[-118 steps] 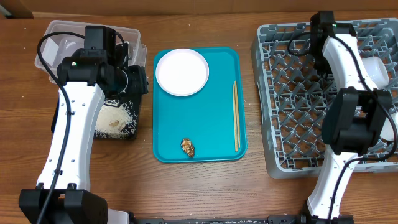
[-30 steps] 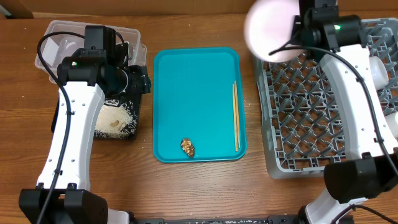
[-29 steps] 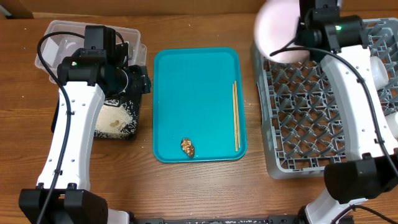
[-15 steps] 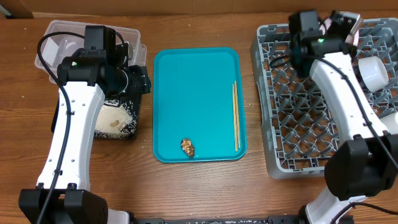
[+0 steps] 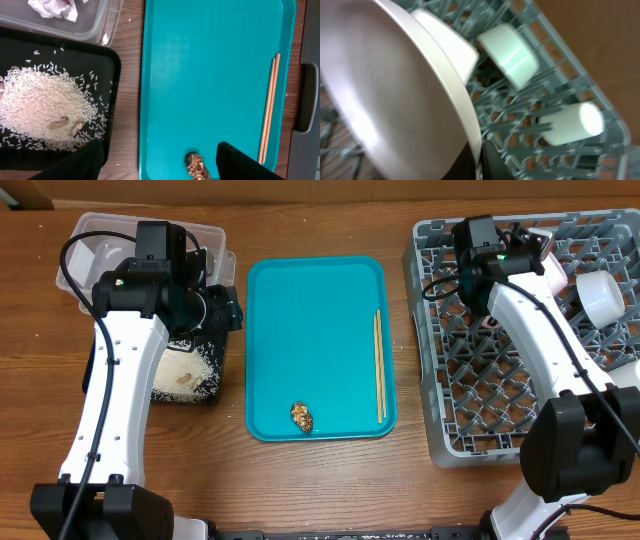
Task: Sort waste into correct bins and load items into the dishwasher
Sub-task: 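Lift the pink plate and stand it in the dish rack, then reach the right gripper to the chopsticks on the teal tray and grasp one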
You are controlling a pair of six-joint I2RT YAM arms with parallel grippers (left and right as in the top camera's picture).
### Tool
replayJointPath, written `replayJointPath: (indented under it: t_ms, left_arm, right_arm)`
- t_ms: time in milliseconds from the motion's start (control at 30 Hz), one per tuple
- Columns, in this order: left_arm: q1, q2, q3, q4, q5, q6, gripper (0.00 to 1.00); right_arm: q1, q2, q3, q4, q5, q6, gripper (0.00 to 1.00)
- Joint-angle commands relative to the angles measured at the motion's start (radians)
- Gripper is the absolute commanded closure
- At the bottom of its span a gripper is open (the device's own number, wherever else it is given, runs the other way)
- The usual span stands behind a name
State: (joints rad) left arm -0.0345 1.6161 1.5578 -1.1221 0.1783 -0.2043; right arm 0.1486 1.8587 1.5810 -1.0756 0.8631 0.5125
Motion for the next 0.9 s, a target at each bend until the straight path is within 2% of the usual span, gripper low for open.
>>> replayJointPath:
  t_ms: [0, 67, 100, 133, 167, 200, 400, 533, 600, 700, 867]
  left_arm:
    - [0.002, -0.006, 0.015, 0.001, -0.005, -0.002, 0.25]
    - [0.002, -0.006, 0.015, 0.002, -0.005, -0.002, 0.25]
    - [0.002, -0.006, 0.015, 0.002, -0.006, -0.002, 0.24]
    - [0.002, -0.006, 0.015, 0.002, -0.006, -0.002, 0.24]
    - [0.002, -0.006, 0.015, 0.002, -0.006, -0.002, 0.23]
    - [0.002, -0.006, 0.015, 0.002, -0.006, -0.002, 0.23]
    - [-0.002, -0.006, 0.015, 0.016, -0.002, -0.002, 0.17]
    - [-0.005, -0.006, 0.015, 0.024, -0.002, -0.002, 0.16]
    - [-0.006, -0.006, 0.015, 0.025, -0.002, -0.002, 0.16]
    - [-0.018, 0.003, 0.015, 0.027, -0.002, -0.003, 0.16]
    - [-0.026, 0.020, 0.015, 0.014, -0.002, -0.003, 0.16]
  right_arm:
    - [0.009, -0.005, -0.002, 0.000, -0.157, 0.012, 0.87]
    - [0.009, -0.017, -0.002, -0.003, -0.174, 0.013, 0.80]
    - [0.009, -0.027, -0.002, -0.003, -0.177, 0.012, 0.71]
    - [0.009, -0.039, -0.002, -0.004, -0.177, 0.013, 0.50]
    - [0.009, -0.056, -0.002, -0.004, -0.177, 0.013, 0.07]
    - [0.008, -0.075, -0.002, -0.004, -0.178, 0.013, 0.01]
    - [-0.023, -0.289, -0.002, -0.003, -0.263, -0.004, 0.00]
    - [-0.026, -0.361, -0.002, 0.000, -0.560, -0.238, 0.00]
    - [-0.026, -0.365, -0.002, -0.013, -0.743, -0.316, 0.00]
    - [-0.024, -0.336, -0.011, -0.039, -0.983, -0.339, 0.04]
    - [0.030, -0.245, -0.011, -0.063, -1.075, -0.338, 0.08]
